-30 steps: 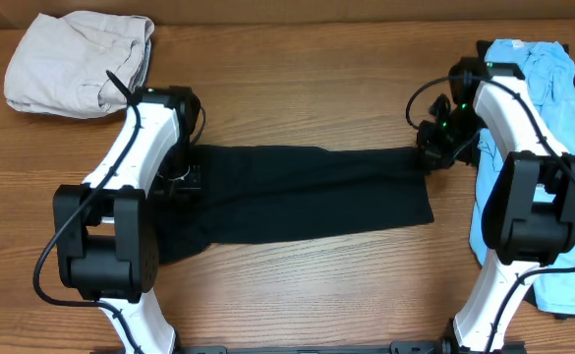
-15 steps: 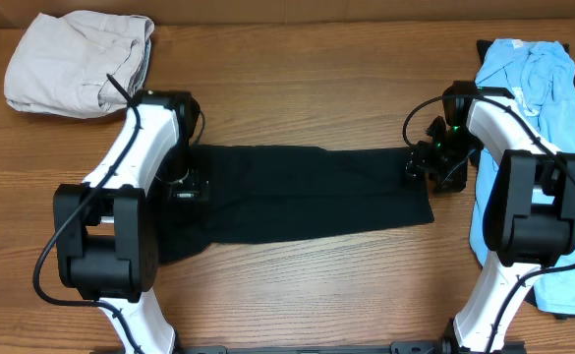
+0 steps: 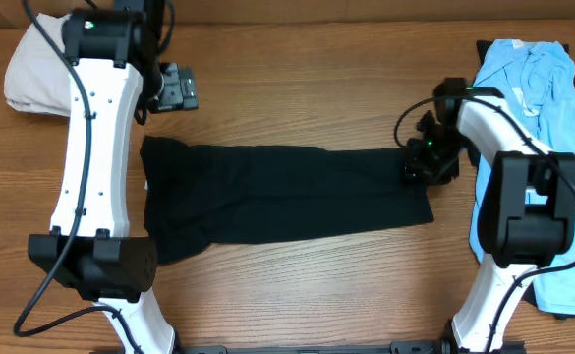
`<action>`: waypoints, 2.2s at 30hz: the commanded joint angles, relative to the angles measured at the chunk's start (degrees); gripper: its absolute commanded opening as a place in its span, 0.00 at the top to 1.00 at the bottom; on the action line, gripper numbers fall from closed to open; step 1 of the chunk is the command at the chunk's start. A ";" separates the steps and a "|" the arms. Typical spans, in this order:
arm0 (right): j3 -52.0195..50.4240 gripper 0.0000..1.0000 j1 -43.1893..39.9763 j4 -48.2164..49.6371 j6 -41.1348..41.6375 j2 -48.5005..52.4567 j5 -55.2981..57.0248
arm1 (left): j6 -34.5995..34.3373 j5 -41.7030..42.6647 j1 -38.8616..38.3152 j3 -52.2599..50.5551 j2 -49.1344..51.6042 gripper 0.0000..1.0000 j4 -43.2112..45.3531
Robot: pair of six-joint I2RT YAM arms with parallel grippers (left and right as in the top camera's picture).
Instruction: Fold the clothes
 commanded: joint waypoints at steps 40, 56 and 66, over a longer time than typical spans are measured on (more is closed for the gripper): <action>16.15 0.96 9.99 -15.34 4.13 -7.52 -5.64 | 2.54 -5.20 0.44 2.84 -0.52 0.00 2.69; 15.80 0.57 27.50 -4.26 12.85 -6.32 -4.17 | 2.73 -5.16 0.44 2.80 -0.44 0.00 3.17; 15.98 0.49 25.29 -5.25 12.66 -12.72 -7.28 | 5.75 4.37 0.44 1.33 -0.42 0.00 2.01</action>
